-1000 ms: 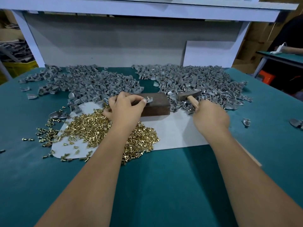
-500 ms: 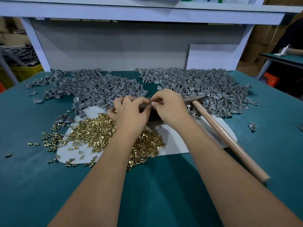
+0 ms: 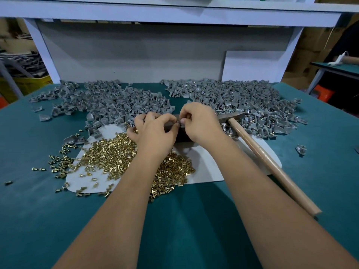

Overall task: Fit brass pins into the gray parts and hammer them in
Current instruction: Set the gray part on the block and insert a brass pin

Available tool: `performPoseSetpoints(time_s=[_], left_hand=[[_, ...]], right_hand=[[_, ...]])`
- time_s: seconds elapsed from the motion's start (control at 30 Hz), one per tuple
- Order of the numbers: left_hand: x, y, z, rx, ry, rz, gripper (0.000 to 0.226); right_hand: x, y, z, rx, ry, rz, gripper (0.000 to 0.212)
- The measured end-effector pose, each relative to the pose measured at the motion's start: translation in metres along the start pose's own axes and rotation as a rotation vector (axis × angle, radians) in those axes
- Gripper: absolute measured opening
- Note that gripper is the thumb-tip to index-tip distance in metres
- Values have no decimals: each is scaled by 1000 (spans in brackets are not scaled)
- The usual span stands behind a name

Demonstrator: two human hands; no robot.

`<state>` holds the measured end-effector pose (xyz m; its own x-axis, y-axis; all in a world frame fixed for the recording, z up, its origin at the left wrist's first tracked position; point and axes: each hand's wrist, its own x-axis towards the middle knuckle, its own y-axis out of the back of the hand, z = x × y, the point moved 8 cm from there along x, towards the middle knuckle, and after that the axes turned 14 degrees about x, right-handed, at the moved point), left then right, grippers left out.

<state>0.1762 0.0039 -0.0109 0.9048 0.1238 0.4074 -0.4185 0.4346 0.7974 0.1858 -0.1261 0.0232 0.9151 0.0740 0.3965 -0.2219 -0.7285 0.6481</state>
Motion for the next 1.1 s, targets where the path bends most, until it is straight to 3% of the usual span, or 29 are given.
performPoseSetpoints(time_s=[0.13,0.47,0.6,0.73,0.87,1.1], left_hand=[[-1,0,1,2,22,-12,7],[-4,3,4,-40,30,-28,4],[-4,3,4,-32,32,-18,4],[-2,1,1,-71,38,-49,8],[0,0,-2,-95,50,-82,11],[0,-2,-2,-157,55,-105,12]], right_hand=[[-7,0,2,75,25,71,20],[0,1,5,48,-102,33,16],[-5,-1,1,-5,-31,78,15],[-14,2,7,153,-4,138,11],[-18,9,23,486,-139,163,23],[-17,8,21,458,-148,129,17]])
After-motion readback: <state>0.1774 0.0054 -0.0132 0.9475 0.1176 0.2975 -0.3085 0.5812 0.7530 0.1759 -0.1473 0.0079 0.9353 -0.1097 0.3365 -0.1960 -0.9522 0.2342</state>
